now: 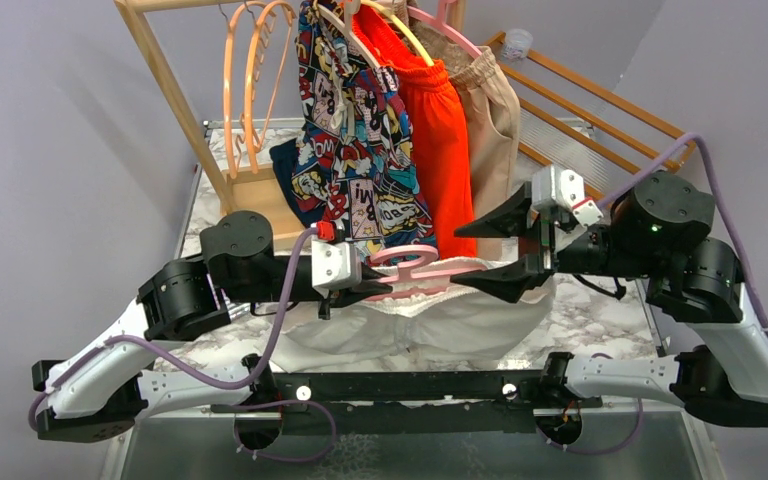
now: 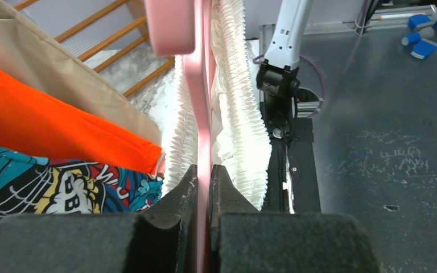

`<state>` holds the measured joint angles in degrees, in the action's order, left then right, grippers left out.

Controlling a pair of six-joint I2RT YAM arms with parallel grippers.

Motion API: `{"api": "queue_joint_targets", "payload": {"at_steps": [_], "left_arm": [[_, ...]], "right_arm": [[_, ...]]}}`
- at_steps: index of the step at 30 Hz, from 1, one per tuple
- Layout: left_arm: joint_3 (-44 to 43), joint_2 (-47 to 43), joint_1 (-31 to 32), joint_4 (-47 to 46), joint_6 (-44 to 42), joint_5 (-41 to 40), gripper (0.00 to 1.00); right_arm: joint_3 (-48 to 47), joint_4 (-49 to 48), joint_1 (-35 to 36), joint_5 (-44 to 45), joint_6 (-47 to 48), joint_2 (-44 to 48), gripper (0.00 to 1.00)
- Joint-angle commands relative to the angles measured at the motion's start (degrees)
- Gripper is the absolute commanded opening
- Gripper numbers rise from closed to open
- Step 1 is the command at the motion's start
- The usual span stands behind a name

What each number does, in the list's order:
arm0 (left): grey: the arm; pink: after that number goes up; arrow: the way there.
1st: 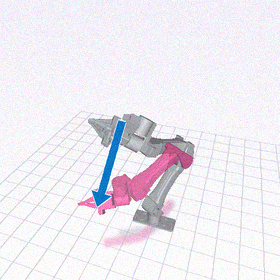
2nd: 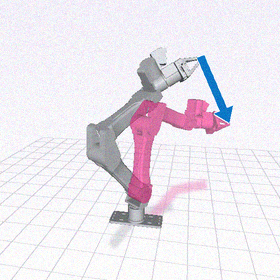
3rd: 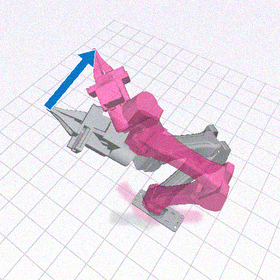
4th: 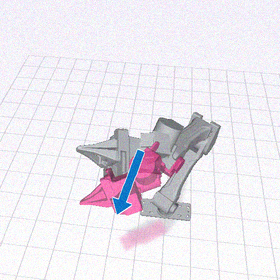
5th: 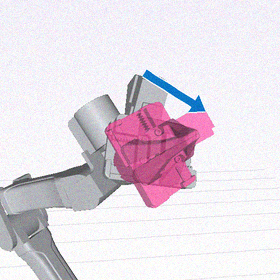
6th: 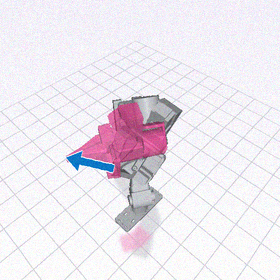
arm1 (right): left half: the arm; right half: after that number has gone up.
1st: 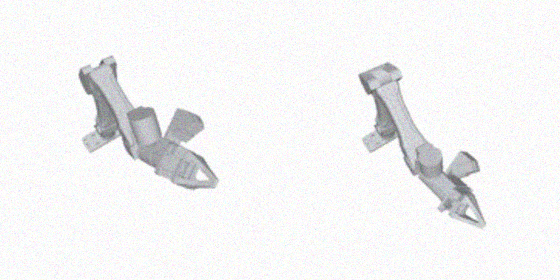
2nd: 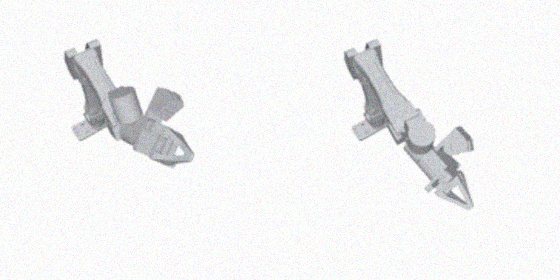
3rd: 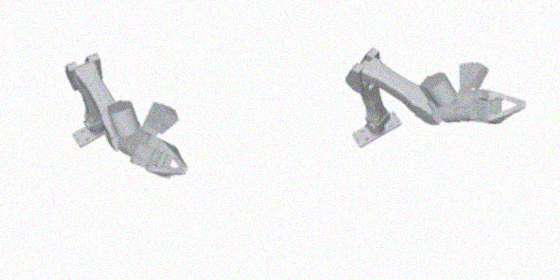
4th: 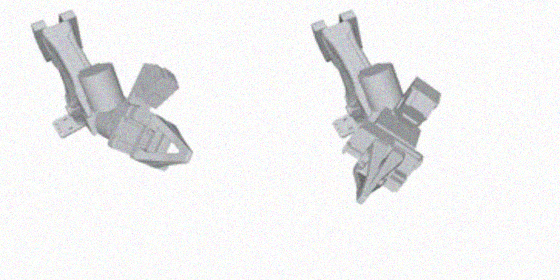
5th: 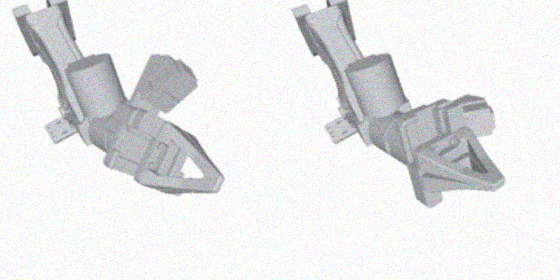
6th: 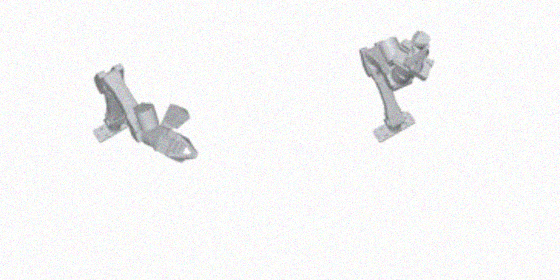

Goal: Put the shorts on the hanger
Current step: Hang the shorts on the hanger.

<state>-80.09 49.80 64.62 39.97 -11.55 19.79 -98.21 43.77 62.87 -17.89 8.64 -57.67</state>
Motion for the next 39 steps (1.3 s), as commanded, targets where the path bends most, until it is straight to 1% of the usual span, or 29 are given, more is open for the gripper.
{"api": "queue_joint_targets", "payload": {"at_steps": [1,9,18,25,30,39], "left_arm": [[-3.2,0.9,0.1,-3.2,0.2,5.1,0.00],[-5.2,3.0,0.1,-3.2,-0.5,6.7,0.00],[-6.0,5.2,0.1,-3.4,-1.6,6.7,0.00],[-5.5,5.0,0.0,-3.4,-1.9,6.5,0.00],[-5.1,4.9,0.0,-3.5,-1.6,6.7,0.00],[-3.9,4.4,0.0,-3.5,-1.1,6.9,0.00]], "right_arm": [[-1.7,1.7,-0.2,-10.0,0.9,-3.4,0.61],[0.3,1.6,-0.3,-16.0,-0.2,-5.4,0.60],[3.0,-1.8,-0.3,-14.2,-1.8,-5.7,0.54],[6.0,-2.8,-0.3,-14.6,-2.7,-5.2,0.52],[7.7,-3.1,-0.2,-13.1,-2.5,-4.0,0.47],[9.5,-3.0,-0.2,-11.3,-2.4,-2.4,0.45]]}}
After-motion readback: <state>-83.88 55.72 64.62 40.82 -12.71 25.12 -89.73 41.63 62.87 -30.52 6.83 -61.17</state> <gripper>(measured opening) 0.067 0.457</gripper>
